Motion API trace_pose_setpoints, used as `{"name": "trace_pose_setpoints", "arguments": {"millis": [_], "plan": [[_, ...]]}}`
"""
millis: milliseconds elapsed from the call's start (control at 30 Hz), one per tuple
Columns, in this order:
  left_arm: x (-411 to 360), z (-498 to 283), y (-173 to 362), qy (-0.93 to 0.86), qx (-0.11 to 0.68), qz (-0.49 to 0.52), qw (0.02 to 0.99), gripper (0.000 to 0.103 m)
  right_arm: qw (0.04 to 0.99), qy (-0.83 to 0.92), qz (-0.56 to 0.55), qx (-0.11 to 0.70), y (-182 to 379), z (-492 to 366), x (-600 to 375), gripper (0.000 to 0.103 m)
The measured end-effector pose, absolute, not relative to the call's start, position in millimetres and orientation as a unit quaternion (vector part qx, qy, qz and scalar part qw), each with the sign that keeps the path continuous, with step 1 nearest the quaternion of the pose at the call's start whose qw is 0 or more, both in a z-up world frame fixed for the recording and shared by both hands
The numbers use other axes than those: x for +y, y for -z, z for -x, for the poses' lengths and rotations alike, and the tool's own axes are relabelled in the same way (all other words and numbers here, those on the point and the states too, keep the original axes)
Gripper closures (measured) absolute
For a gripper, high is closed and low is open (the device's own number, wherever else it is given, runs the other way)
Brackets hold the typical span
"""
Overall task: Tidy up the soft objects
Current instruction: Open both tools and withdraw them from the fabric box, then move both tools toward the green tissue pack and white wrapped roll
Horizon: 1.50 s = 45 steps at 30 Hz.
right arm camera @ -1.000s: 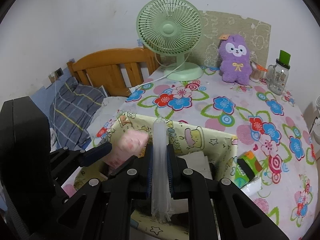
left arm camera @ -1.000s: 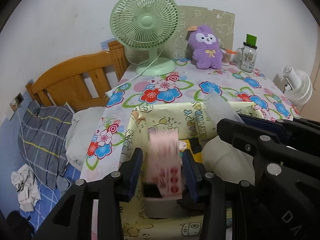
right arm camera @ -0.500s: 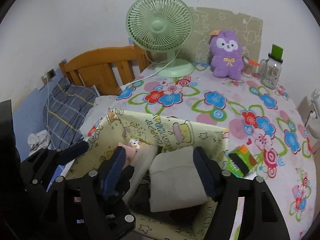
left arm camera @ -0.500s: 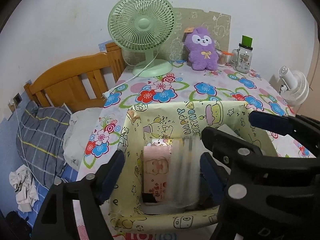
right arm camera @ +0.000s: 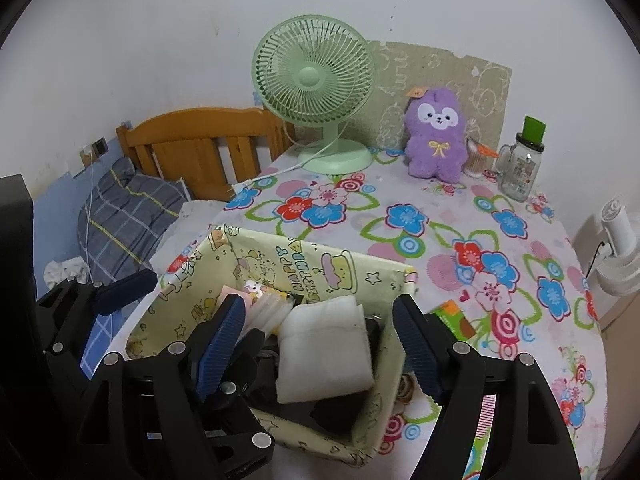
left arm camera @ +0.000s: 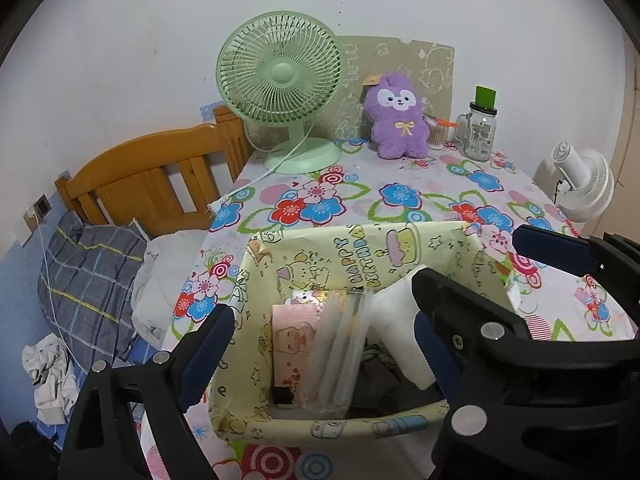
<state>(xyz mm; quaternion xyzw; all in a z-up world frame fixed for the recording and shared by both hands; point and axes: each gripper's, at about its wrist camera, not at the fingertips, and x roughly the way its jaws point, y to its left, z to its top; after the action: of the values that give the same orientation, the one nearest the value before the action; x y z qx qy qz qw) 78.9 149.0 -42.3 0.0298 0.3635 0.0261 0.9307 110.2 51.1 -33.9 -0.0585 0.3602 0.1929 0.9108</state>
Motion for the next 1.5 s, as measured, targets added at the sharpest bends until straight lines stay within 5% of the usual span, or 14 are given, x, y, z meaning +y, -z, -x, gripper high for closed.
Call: {"name": "trace_pose_setpoints", "arguments": {"millis": [1500], "plan": [[47,-52,13,0.026,0.329,-0.044,0.943,0.0,0.938,-0.152,0.039,0.311,1,-72,-56,0.011]]}}
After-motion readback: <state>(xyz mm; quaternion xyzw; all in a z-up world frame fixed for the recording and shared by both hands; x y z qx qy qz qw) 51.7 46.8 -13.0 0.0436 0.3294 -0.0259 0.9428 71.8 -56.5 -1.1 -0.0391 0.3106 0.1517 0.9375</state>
